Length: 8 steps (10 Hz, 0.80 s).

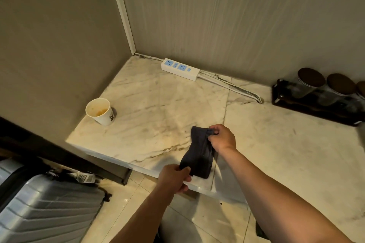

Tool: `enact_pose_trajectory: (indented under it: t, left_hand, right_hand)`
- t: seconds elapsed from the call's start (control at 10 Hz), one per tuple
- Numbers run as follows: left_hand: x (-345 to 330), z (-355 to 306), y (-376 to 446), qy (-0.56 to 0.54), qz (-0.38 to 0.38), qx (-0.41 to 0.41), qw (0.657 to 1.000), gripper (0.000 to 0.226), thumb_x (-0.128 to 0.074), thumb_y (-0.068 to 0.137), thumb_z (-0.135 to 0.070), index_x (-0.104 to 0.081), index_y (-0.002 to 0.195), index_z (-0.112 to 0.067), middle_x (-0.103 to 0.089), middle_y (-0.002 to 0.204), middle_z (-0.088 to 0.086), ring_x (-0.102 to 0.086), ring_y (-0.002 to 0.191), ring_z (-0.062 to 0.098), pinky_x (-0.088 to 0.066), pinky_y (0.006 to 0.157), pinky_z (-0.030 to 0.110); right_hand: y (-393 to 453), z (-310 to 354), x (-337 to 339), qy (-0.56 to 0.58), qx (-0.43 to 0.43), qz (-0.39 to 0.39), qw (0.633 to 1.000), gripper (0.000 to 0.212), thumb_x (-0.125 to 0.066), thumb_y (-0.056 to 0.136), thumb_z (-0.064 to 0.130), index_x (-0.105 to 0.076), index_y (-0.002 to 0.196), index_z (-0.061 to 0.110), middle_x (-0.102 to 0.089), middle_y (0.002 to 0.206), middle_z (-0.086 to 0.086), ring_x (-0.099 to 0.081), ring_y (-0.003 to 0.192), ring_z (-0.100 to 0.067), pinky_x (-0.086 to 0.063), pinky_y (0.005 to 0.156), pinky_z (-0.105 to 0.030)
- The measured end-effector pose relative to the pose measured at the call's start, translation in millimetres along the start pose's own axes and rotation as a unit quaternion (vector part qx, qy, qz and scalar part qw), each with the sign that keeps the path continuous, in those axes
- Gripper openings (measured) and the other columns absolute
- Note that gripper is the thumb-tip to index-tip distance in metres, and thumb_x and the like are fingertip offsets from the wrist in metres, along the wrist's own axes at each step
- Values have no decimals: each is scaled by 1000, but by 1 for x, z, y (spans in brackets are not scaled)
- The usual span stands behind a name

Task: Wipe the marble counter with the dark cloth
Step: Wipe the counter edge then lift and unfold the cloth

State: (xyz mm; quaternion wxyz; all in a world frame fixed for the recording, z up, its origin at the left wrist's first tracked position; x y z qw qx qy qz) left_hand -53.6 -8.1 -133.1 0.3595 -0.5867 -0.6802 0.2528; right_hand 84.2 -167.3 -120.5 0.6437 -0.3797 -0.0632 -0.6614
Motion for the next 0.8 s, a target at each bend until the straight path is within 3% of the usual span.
enact_pose_trajectory:
  t: [0.1, 0.3, 0.5, 0.6, 0.7, 0.8]
  left_hand:
    - [0, -1, 0, 27, -2, -12, 1000, 17, -59, 91, -29, -65, 88, -13, -73, 81, 5, -61, 54, 15, -45, 47, 19]
    - [11, 1, -3, 79, -10, -30, 996, 24, -59, 89, -37, -65, 86, -14, -73, 83, 7, -59, 56, 15, -46, 49, 23]
    - [30, -29, -8, 158, -92, -91, 979, 31, -54, 87, -41, -60, 75, -13, -70, 78, 9, -60, 60, 18, -49, 58, 29]
    - [30, -54, -15, 279, -152, -143, 937, 28, -47, 88, -41, -60, 81, -18, -68, 85, 4, -59, 73, 19, -47, 65, 31]
    - [16, -110, -35, 368, -222, -249, 868, 34, -43, 90, -42, -60, 111, -22, -62, 117, 2, -56, 101, 23, -43, 77, 32]
    - [4, -149, -54, 402, -268, -321, 814, 44, -42, 91, -43, -53, 128, -22, -52, 136, 3, -44, 123, 25, -38, 95, 36]
  right_hand:
    - [2, 0, 0, -48, 11, -6, 999, 24, -60, 82, 7, -65, 102, 19, -67, 99, 1, -61, 92, -20, -44, 75, -25]
    - [-2, 0, 8, -7, -8, -17, 1000, 29, -60, 83, 9, -62, 110, 18, -63, 99, 3, -59, 94, -17, -42, 79, -23]
    - [-16, 10, 43, 38, 20, -50, 998, 27, -52, 90, 19, -61, 116, 18, -64, 114, 1, -58, 105, -19, -39, 82, -23]
    - [-23, 19, 60, 39, 54, -63, 996, 26, -51, 92, 22, -61, 116, 19, -64, 116, 3, -59, 104, -18, -41, 83, -25]
    - [-35, 37, 106, 43, 118, -107, 986, 25, -49, 95, 29, -61, 115, 21, -64, 117, 2, -59, 104, -17, -44, 84, -27]
    - [-47, 51, 144, 47, 174, -152, 972, 28, -45, 97, 35, -60, 117, 23, -61, 119, 3, -57, 107, -15, -45, 86, -29]
Point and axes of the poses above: each hand's wrist, its own y-axis towards the middle knuckle, its own x-axis out of the back of the hand, z = x × y, the point moved 5 cm from there along y, towards the middle knuckle
